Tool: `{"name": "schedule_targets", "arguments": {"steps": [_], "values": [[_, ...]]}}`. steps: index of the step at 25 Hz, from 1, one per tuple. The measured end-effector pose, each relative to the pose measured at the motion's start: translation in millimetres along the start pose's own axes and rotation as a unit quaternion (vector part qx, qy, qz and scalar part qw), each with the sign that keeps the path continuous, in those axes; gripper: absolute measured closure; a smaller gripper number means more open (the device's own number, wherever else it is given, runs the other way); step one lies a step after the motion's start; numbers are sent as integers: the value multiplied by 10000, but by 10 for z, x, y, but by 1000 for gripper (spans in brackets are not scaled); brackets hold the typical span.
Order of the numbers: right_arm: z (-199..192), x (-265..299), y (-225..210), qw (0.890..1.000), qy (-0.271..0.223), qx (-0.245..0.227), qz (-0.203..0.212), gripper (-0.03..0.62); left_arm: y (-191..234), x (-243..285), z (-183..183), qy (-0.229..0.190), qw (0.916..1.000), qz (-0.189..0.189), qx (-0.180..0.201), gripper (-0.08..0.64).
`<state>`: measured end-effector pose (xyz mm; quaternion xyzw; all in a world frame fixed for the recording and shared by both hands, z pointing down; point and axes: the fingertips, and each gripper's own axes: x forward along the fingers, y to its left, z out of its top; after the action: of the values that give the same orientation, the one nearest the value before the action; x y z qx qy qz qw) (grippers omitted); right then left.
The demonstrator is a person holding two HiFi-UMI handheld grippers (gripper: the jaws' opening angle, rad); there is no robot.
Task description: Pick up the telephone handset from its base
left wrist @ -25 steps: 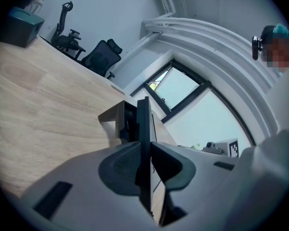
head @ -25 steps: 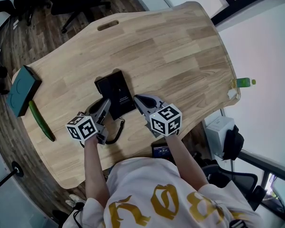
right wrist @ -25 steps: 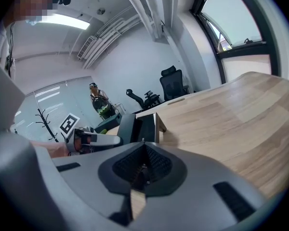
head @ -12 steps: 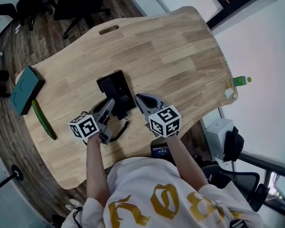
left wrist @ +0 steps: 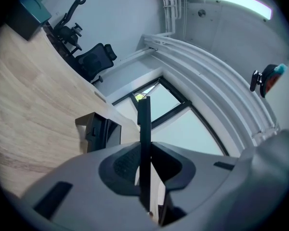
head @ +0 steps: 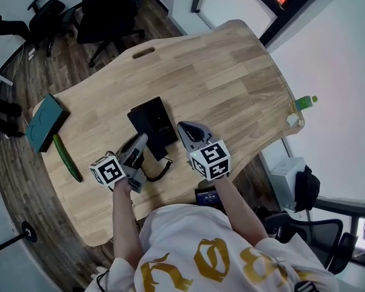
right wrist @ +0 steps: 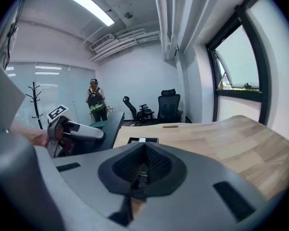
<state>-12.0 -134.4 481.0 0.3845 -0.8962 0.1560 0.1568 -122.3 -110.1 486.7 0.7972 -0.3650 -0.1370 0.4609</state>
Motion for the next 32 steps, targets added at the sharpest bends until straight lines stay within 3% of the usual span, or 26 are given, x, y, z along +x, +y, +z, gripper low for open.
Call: {"name": "schedule_targets", "arguments": {"steps": [17, 32], "values": [[149, -415, 290, 9980, -488, -262, -289, 588, -446, -389, -143, 11, 9993, -372, 51, 488], [188, -555, 413, 9970, -723, -176, -233, 588, -734, -496, -181, 48, 9979, -590, 279, 488]]}}
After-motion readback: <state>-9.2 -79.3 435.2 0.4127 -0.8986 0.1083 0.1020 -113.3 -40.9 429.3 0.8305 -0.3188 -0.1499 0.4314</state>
